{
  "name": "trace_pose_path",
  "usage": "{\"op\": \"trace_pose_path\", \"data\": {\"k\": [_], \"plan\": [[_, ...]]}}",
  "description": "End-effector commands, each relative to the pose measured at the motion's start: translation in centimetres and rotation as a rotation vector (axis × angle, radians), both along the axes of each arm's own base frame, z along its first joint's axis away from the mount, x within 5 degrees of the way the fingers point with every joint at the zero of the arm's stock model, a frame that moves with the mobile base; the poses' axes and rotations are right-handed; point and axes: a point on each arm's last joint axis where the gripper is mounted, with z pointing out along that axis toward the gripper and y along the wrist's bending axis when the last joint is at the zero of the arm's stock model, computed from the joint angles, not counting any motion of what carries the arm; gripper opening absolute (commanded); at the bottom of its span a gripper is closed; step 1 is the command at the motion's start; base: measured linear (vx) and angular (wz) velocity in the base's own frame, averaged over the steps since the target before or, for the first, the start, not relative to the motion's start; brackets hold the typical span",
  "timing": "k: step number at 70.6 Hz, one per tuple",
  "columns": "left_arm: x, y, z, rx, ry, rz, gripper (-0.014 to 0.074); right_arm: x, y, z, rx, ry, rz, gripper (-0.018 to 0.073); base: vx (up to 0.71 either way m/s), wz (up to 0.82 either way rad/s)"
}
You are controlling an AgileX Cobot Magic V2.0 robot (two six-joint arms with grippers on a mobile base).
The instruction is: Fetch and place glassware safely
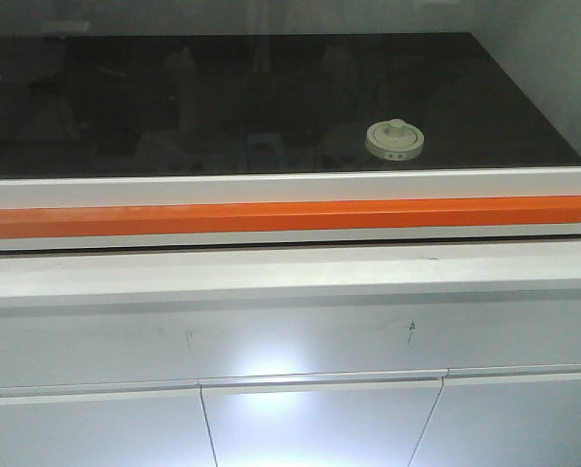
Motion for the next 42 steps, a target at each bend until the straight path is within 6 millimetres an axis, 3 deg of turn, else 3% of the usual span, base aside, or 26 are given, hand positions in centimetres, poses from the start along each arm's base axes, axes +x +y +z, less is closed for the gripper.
{"op": "trace_pose_path", "data": {"k": [1,42], "plan": [[0.07,-0.02,-0.16,-0.018,-0.058,-0.002,-0.0007,-0.06,0.07,0.12,-0.009,-0.069,0.005,-0.0004,0.0,0.0],[0.07,-0.02,-0.16,-0.018,-0.058,-0.002,-0.0007,-0.06,0.07,0.12,-0.009,-0.069,0.005,-0.0004,0.0,0.0]]}}
